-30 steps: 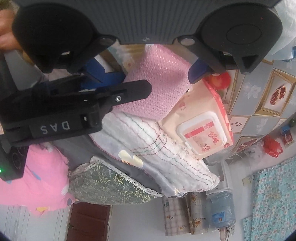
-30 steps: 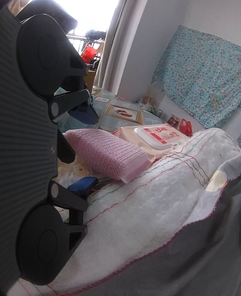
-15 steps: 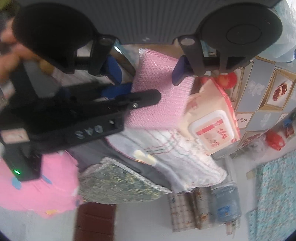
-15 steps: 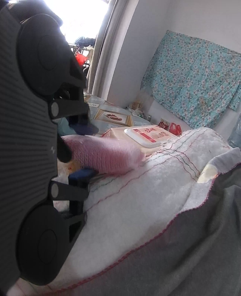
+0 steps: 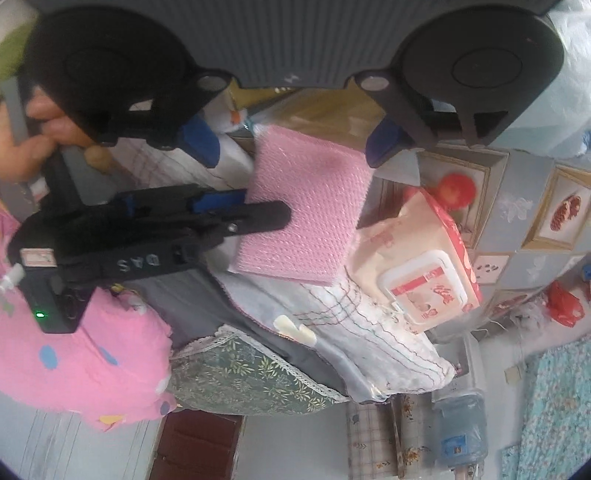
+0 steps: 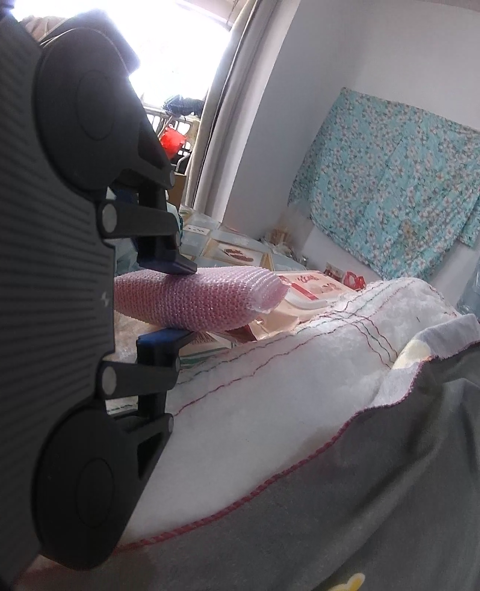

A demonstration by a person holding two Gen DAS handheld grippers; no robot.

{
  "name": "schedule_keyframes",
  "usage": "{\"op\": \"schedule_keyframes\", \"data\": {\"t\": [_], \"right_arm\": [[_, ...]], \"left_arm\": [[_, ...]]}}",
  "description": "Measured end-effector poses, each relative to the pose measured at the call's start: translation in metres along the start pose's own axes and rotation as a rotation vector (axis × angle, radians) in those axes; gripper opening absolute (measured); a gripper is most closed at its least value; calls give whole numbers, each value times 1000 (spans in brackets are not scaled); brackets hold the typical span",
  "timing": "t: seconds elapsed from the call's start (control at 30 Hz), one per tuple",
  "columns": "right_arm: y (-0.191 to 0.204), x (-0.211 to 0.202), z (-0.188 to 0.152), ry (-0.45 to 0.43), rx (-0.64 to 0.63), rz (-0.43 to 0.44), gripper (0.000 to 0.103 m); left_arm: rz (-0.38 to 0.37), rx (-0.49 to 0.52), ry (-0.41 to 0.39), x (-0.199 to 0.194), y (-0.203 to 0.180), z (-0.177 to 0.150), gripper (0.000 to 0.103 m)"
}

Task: Organize soft objects
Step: 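Lift the pink mesh pad and carry it to the cardboard box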

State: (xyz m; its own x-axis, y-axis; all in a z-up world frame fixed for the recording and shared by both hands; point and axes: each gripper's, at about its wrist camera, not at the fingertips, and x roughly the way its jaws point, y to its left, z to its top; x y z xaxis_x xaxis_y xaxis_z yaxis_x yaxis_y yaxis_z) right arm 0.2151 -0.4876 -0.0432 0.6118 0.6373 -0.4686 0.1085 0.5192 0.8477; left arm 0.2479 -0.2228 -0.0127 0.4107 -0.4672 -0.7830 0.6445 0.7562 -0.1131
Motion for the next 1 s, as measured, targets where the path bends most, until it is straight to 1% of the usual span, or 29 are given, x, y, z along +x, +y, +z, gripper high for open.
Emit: {"op": "schedule_keyframes", "data": {"t": [0.07,0.17,0.23,0.3,0.43,0.6,0.73,0.87,1.0], "right_arm": [[-1,1,1,3,1,4,29],[-6,3,1,7,2,16,29],[-9,3,1,6,10,43,29],[-11,2,2,10,16,67,29],[-1,-3,0,8,-7,86,29],[32,-10,-7,15,-66,121,29],[77,-12,-18,42,-148,158,29],[130,0,-37,106,-238,209,29],[195,35,-62,198,-321,277,29]], "left_arm": [[6,0,-2,8,2,3,92],[50,13,24,26,4,9,92],[66,25,32,32,3,10,92],[66,24,34,32,3,9,91],[79,13,2,16,3,8,91],[113,-40,-46,-23,5,5,90],[157,-89,-123,-73,14,-7,90],[191,-165,-178,-130,38,-26,90],[249,-255,-249,-191,75,-57,90]]}}
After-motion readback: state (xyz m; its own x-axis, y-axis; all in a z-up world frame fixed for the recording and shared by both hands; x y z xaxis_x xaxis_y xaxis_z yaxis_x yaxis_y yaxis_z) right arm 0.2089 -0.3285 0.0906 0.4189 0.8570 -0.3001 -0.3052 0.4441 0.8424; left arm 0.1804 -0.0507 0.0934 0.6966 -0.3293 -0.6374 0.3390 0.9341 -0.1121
